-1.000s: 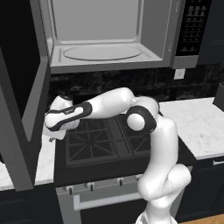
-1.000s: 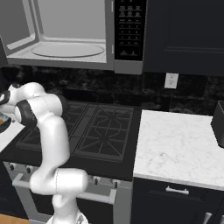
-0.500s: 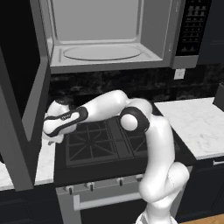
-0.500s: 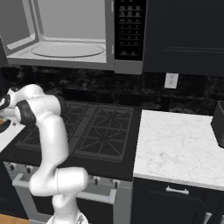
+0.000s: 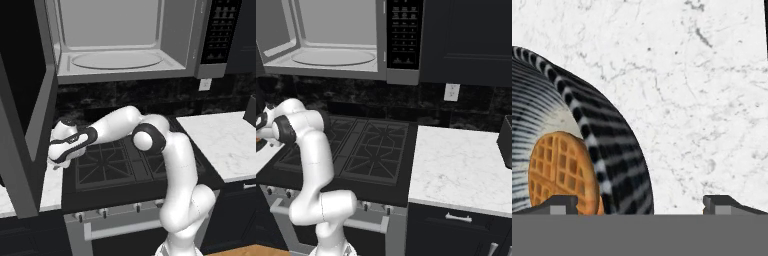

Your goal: Open the microwave, place the bowl with waffle inside the microwave, then close the microwave door and turn it on.

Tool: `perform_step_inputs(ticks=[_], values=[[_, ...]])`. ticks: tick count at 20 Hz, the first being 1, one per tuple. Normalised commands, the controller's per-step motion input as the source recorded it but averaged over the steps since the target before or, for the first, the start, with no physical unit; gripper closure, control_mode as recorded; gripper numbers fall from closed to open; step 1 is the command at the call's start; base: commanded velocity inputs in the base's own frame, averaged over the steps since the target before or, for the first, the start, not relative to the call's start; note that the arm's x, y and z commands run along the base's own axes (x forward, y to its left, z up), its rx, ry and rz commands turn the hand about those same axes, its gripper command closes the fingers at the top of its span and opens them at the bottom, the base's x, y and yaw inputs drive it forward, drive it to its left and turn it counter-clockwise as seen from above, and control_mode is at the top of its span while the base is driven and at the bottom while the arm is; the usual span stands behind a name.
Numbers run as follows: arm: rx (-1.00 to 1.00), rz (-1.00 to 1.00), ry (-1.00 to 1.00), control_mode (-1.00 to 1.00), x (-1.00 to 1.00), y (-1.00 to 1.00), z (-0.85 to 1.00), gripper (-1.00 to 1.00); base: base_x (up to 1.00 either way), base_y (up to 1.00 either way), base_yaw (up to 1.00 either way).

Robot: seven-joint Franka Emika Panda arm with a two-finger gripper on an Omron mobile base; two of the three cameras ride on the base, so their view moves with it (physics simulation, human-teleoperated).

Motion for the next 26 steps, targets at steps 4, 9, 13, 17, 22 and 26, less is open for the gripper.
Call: perform_step_inputs(ticks=[4, 9, 13, 17, 22, 26], values=[[0.0, -0.01, 0.01, -1.0, 0.0, 0.0, -0.02, 1.0, 0.0, 0.0, 0.0], [0.0, 0.0, 0.0, -1.0, 0.0, 0.0, 0.0, 1.0, 0.0, 0.0, 0.0], [0.0, 0.0, 0.0, -1.0, -0.01, 0.0, 0.0, 1.0, 0.0, 0.0, 0.0], [0.0, 0.0, -0.01, -1.0, -0.17, -0.05, 0.0, 1.0, 0.0, 0.0, 0.0], [0.0, -0.07, 0.0, -1.0, -0.5, -0.49, 0.2, 1.0, 0.0, 0.0, 0.0], [0.0, -0.1, 0.0, -1.0, -0.56, -0.64, 0.45, 1.0, 0.0, 0.0, 0.0]])
